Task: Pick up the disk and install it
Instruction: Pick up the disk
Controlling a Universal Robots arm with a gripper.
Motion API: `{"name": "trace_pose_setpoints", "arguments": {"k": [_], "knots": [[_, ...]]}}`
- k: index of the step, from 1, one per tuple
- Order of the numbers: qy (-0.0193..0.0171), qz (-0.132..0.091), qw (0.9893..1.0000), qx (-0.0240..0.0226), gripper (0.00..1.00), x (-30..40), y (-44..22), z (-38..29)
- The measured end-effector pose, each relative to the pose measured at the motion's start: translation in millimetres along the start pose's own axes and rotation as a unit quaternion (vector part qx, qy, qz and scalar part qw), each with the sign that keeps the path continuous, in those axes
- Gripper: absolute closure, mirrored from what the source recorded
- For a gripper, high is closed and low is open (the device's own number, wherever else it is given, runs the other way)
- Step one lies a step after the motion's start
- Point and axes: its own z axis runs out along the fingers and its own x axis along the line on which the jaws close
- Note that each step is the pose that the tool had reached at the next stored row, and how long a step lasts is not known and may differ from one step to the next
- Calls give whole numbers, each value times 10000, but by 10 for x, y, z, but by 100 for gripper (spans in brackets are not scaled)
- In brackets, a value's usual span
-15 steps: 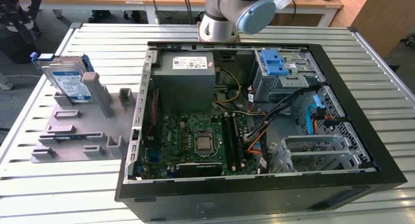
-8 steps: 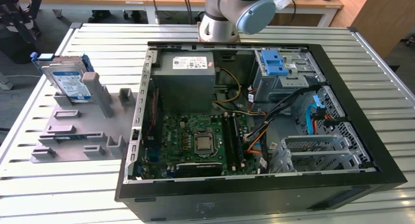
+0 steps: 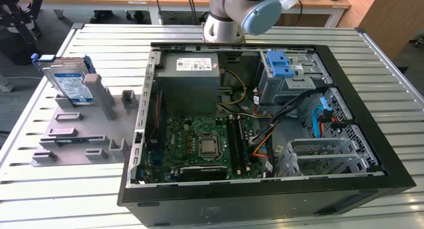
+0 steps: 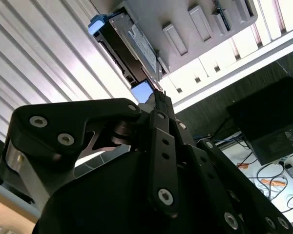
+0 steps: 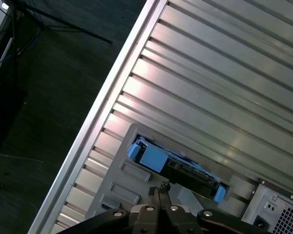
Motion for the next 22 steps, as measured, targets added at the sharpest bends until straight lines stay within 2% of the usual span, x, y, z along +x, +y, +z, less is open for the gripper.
{"name": "trace_pose_setpoints", "arguments": {"k": [5, 11, 17, 22], "knots": [[5, -238, 9997, -5, 89, 0, 0, 1], [13, -528, 9986, -12, 89, 0, 0, 1], [20, -812, 9967, -18, 89, 0, 0, 2], [25, -1047, 9945, -23, 89, 0, 0, 2]]}}
